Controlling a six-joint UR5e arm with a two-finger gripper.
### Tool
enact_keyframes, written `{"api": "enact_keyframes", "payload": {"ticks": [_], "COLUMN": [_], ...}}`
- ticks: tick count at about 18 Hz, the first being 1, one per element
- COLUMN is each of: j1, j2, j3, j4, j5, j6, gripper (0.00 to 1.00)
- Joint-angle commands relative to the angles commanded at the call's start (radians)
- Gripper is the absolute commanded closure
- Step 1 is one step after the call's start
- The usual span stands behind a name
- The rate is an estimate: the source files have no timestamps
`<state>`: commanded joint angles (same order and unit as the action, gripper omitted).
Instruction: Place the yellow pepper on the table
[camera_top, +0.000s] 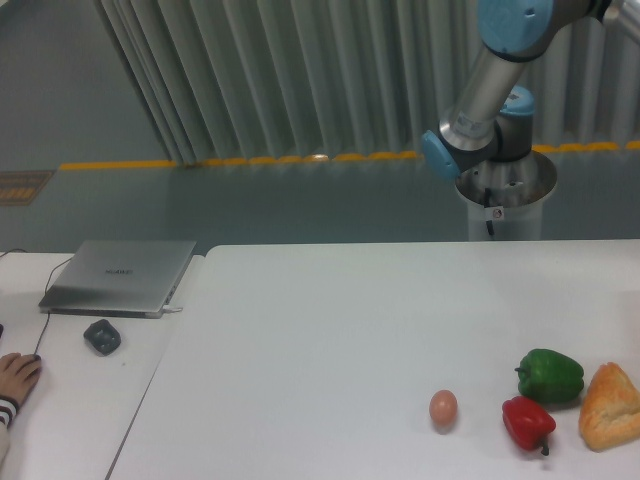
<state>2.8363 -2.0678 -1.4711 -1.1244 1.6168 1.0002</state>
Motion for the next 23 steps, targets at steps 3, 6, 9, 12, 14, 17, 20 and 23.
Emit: {"api": "enact_keyframes", "payload": {"ticks": [3, 6, 9, 12, 14, 17, 20, 23], "j1": [0.002, 0.006, 0.008, 0.009, 0.008, 0.008, 0.008, 0.008], "j2": [0.002, 0.002, 0.002, 0.000, 0.000, 0.008, 0.023, 0.049], "j3": [0.000, 0.000, 0.000, 0.002, 0.000, 0.009, 0.047, 0.084], "j4": [-0.002, -0.006, -0.006, -0.006, -0.006, -0.014, -0.083, -0.161], "j5": [-0.002, 0.002, 0.003, 0.002, 0.002, 0.003, 0.005, -0.002], "j6": [-0.002, -0.003, -0.009, -0.011, -0.012, -0.012, -0.012, -0.002], "gripper": [0.04, 0.35, 0.47, 0.52, 0.59, 0.60, 0.60, 0.60]}}
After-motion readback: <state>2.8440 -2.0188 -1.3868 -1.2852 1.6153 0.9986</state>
